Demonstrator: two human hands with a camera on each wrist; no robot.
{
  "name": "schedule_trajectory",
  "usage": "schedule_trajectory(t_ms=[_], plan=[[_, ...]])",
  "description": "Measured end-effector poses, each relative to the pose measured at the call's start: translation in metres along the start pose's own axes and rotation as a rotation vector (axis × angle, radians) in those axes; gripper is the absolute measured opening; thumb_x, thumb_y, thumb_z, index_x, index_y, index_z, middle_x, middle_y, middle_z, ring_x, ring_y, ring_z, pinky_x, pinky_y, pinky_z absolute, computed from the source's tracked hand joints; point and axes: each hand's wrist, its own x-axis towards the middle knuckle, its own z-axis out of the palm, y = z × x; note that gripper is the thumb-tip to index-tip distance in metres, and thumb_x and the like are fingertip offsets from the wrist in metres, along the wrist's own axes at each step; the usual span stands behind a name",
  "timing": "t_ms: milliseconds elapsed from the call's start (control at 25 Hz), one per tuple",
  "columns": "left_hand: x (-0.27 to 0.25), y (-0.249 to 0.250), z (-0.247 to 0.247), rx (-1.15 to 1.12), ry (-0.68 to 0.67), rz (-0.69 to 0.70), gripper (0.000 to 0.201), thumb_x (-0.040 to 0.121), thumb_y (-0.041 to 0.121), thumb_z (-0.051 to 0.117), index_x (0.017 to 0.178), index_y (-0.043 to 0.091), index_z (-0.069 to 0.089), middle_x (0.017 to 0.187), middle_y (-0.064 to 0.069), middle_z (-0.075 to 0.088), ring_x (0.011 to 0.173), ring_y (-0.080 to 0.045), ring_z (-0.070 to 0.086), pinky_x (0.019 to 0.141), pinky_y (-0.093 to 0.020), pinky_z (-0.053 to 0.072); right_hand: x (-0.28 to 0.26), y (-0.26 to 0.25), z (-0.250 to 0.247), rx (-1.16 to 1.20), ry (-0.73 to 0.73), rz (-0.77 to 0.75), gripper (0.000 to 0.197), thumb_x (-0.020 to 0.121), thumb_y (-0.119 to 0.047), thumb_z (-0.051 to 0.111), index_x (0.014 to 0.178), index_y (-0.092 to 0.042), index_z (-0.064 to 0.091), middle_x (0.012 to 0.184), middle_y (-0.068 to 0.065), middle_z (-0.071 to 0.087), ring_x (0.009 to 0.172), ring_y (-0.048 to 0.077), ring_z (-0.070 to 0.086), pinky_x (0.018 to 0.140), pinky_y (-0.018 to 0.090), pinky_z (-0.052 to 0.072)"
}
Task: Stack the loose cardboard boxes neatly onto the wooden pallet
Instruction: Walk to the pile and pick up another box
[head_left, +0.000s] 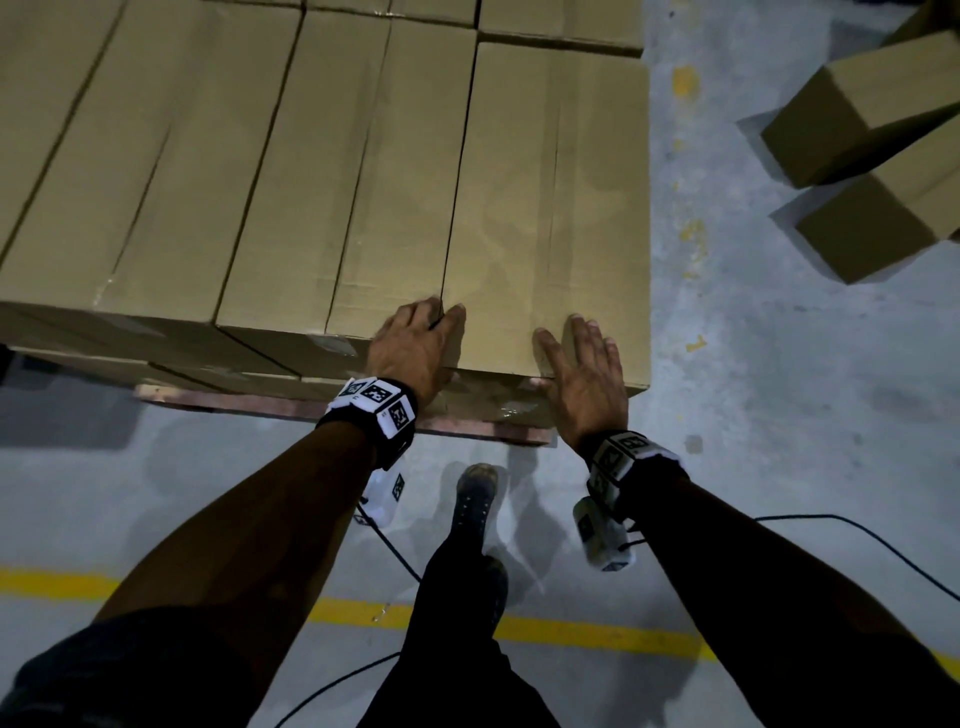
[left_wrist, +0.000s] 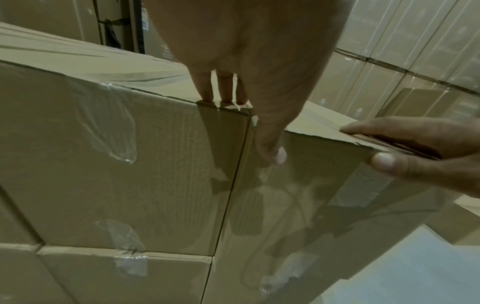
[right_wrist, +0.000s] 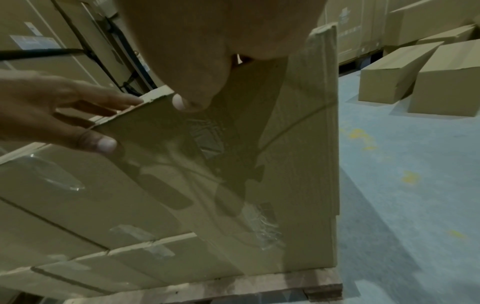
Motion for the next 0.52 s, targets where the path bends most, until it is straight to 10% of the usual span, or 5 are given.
schedule_trajectory(t_ms=[520], plan=[[-0.007, 0.009, -0.011, 0.007, 0.014, -0.018, 0.084, 0.092, 0.035, 0.067, 0.156, 0.02, 0.014, 0.156, -0.007, 0.026, 0.14, -0.029, 0.03, 0.106, -0.043, 0.041, 0.01, -0.002, -0.012, 0.024, -0.027, 0.016, 0.064, 0.102, -0.046, 0.048, 0.159, -0.03, 0.025, 0.168, 0.012, 0.006, 0.155, 0.031, 0.003, 0.124, 0.04, 0.0]])
